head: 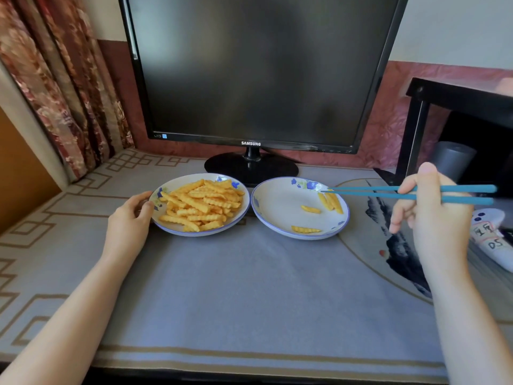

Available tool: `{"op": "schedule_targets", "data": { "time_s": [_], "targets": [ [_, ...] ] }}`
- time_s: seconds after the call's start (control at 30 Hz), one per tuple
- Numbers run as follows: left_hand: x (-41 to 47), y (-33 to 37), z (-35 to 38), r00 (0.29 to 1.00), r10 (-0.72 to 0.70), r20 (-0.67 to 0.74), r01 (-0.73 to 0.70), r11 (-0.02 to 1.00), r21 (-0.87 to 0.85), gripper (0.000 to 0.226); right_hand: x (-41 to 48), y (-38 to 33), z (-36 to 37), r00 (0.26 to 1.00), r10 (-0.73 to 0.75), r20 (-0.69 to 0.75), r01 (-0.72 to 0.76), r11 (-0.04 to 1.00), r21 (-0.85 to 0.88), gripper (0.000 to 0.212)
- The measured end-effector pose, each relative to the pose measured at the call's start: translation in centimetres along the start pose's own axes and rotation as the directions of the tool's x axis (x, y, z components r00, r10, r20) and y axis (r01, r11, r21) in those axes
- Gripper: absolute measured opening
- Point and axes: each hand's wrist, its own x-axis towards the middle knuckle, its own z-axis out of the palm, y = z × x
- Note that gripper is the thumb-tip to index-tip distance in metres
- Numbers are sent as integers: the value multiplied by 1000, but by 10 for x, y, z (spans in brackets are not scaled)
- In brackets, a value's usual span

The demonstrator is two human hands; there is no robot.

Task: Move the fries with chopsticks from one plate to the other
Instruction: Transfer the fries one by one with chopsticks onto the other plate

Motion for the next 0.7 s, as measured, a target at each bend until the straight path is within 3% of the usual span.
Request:
{"op": "schedule_targets", "data": {
  "time_s": [0.7],
  "targets": [
    [0,0,-1,1000,20,1,-20,1000,9,33,-3,19,9,995,103,13,-102,993,-59,41]
  ]
}}
